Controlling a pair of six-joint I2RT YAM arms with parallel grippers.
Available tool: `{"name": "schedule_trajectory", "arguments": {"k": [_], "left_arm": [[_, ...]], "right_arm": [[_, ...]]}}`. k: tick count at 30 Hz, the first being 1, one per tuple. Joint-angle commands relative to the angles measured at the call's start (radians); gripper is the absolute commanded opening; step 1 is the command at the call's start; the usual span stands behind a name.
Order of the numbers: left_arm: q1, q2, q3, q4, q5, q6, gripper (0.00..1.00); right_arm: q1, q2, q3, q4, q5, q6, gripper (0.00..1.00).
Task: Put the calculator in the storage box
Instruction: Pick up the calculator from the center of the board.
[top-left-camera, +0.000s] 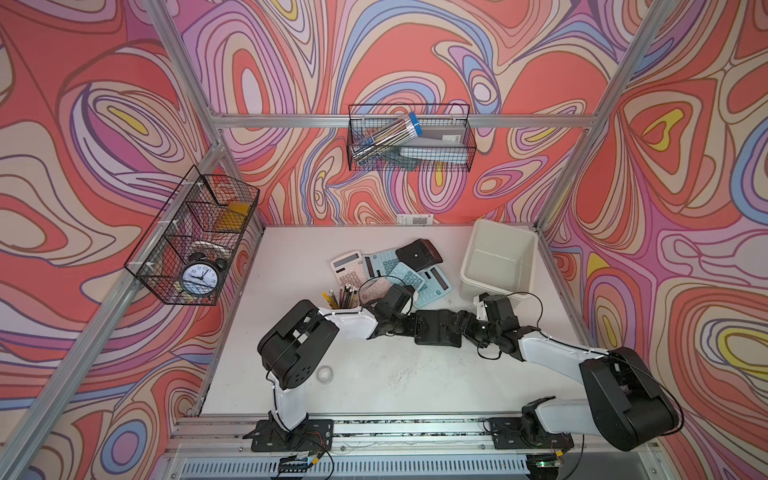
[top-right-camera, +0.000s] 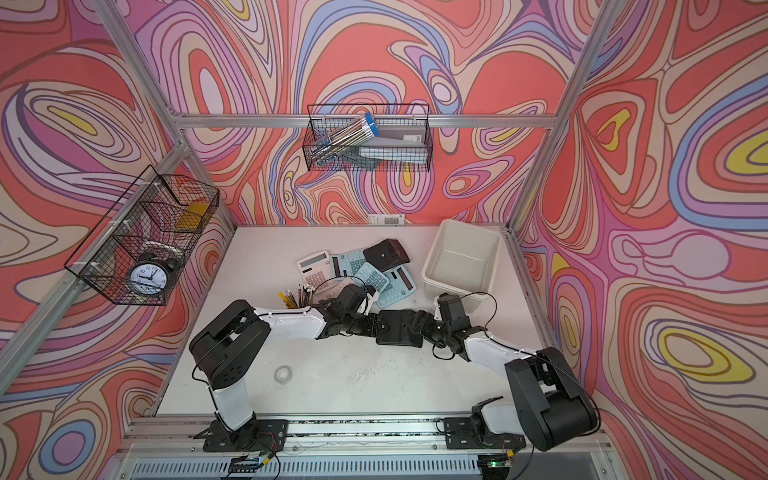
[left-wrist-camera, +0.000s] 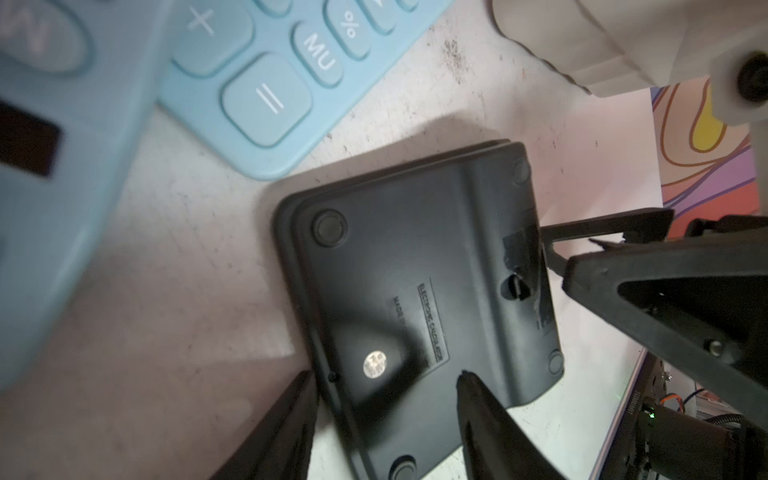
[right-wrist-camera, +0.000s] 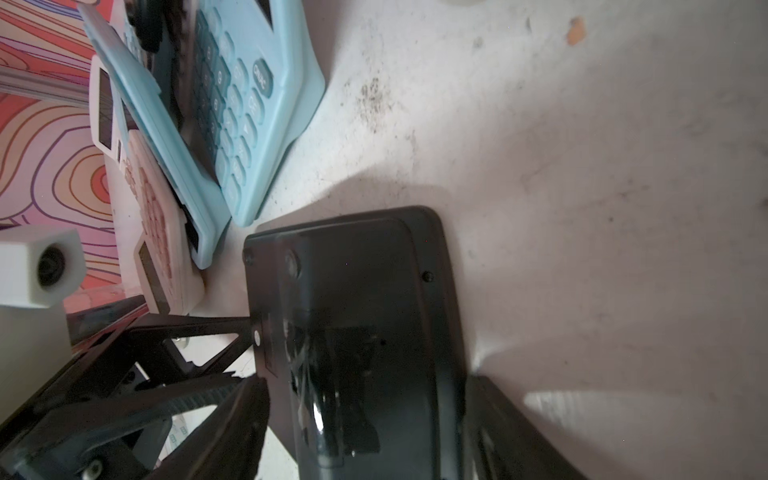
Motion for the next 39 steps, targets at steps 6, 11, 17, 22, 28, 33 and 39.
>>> {"name": "schedule_trajectory", "arguments": {"k": [6, 11, 17, 22, 28, 33, 39], "left_arm": [[-0.021, 0.012, -0.065, 0.07, 0.115, -0.041, 0.55], [-0.021, -0.013, -0.089, 0.097, 0.132, -0.057, 0.55], [-0.013, -0.036, -0.117, 0.145, 0.165, -0.082, 0.55], [-0.009, -0.037, -0.13, 0.195, 0.201, -0.109, 0.55], [-0.003, -0.04, -0.139, 0.212, 0.213, -0.119, 0.55], [0.001, -0.042, -0.144, 0.226, 0.224, -0.122, 0.55], [0.005, -0.051, -0.178, 0.261, 0.225, -0.128, 0.55]], "right_arm": [[0.046, -0.061, -0.009, 0.14, -0.206, 0.115, 0.76], [0.047, -0.143, -0.006, 0.15, -0.217, 0.152, 0.75], [0.046, -0.2, -0.01, 0.151, -0.225, 0.179, 0.75], [0.048, -0.173, -0.021, 0.212, -0.248, 0.209, 0.75], [0.057, -0.147, -0.014, 0.241, -0.25, 0.219, 0.75], [0.069, -0.125, -0.003, 0.252, -0.256, 0.222, 0.75], [0.092, -0.107, -0.002, 0.262, -0.273, 0.225, 0.75]]}}
